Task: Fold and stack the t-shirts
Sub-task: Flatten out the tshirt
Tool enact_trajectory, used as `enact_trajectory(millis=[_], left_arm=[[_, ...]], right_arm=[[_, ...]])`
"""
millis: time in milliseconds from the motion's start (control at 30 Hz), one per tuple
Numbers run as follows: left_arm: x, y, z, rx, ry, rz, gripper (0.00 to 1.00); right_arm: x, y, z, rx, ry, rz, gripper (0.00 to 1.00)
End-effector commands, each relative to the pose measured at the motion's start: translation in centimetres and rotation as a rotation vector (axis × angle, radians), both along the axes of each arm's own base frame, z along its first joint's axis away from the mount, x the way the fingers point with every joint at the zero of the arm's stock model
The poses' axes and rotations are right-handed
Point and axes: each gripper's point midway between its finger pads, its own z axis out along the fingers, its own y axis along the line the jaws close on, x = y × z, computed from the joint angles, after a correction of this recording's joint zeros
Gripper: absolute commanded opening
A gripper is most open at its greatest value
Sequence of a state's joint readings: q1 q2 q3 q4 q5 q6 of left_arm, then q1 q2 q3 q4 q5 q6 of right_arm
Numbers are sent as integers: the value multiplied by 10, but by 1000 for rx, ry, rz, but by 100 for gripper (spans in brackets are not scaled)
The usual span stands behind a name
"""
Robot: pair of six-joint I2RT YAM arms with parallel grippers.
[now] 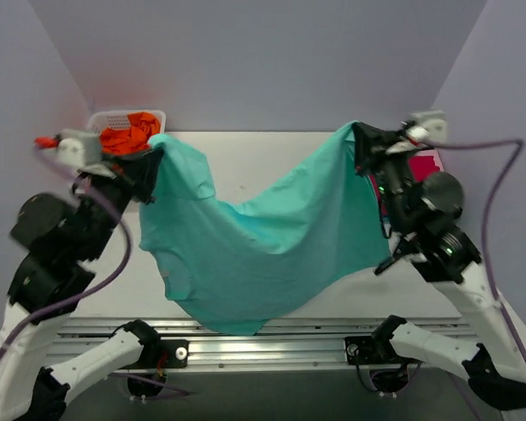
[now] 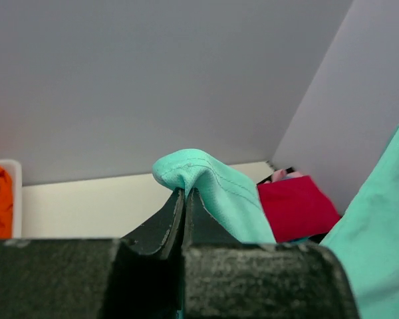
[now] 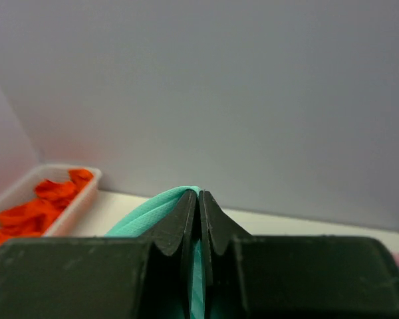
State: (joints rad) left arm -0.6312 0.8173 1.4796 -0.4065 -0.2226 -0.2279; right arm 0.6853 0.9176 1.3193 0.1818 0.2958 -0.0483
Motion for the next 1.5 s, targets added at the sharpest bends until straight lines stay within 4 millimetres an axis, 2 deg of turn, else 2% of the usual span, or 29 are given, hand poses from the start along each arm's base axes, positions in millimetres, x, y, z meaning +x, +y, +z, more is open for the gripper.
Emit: enact_trajectory(millis=[0, 133, 300, 333, 367, 400, 433, 467, 500, 533, 567, 600, 633, 667, 700, 833, 900, 967, 1000, 1033, 1067, 1133, 1200, 1233, 1300, 1367, 1400, 1433, 1467], left_arm=[[65, -12, -25, 114, 69, 144, 2], [132, -21, -62, 147, 168, 147, 2], [238, -14, -155, 209, 346, 201, 2], [260, -5, -166, 216, 357, 220, 2], [293, -12, -219, 254, 452, 196, 2], [314, -12, -213, 245, 436, 187, 2], [334, -12, -232, 256, 466, 175, 2], [367, -7, -298, 287, 581, 185, 2], [384, -10, -315, 290, 603, 162, 2], [408, -11, -295, 277, 571, 161, 2], [433, -8, -367, 300, 683, 156, 2], [446, -7, -378, 300, 703, 158, 7], [462, -7, -327, 267, 628, 175, 19], [475, -3, -389, 277, 703, 179, 76], [481, 0, -381, 257, 672, 187, 98], [501, 16, -330, 152, 529, 253, 94], [484, 22, -321, 160, 537, 274, 94], [469, 33, -251, 128, 398, 332, 94], [460, 36, -264, 133, 425, 343, 94], [444, 42, -221, 113, 366, 372, 94], [433, 45, -227, 120, 389, 381, 94], [404, 43, -176, 105, 310, 388, 94], [384, 45, -173, 141, 309, 426, 94], [362, 41, -144, 135, 269, 435, 94], [336, 44, -163, 170, 350, 478, 94], [290, 30, -145, 158, 347, 484, 95], [271, 29, -193, 204, 420, 526, 95], [236, 22, -168, 171, 330, 504, 94], [215, -3, -177, 160, 283, 434, 94]], right_arm=[[61, -7, -40, -67, 119, -237, 0], [139, -1, -114, -123, 281, -297, 0], [217, -21, -202, -158, 438, -394, 0], [241, -28, -248, -196, 519, -429, 0], [257, -30, -252, -191, 524, -446, 0], [271, -34, -266, -201, 546, -468, 0], [292, -43, -318, -244, 629, -519, 0], [313, -43, -311, -230, 617, -538, 0], [327, -45, -321, -235, 629, -555, 0], [344, -51, -373, -280, 705, -589, 0], [352, -55, -391, -308, 752, -606, 0], [376, -52, -358, -261, 681, -626, 5], [386, -56, -401, -292, 741, -659, 26], [386, -68, -409, -316, 782, -714, 91], [399, -70, -382, -261, 722, -741, 100], [392, -83, -367, -205, 673, -805, 100], [386, -85, -347, -157, 614, -811, 100], [368, -92, -325, -130, 586, -835, 100], [358, -93, -298, -102, 555, -840, 100], [350, -94, -301, -110, 566, -844, 100], [342, -91, -291, -104, 554, -849, 100], [320, -93, -268, -83, 526, -858, 100], [296, -88, -229, -35, 466, -860, 100], [285, -85, -236, -50, 469, -853, 100], [255, -71, -207, -74, 423, -822, 99], [228, -67, -220, -109, 437, -843, 98], [212, -64, -203, -62, 412, -818, 98], [207, -50, -217, -72, 467, -714, 96], [199, -45, -237, -44, 517, -644, 96]])
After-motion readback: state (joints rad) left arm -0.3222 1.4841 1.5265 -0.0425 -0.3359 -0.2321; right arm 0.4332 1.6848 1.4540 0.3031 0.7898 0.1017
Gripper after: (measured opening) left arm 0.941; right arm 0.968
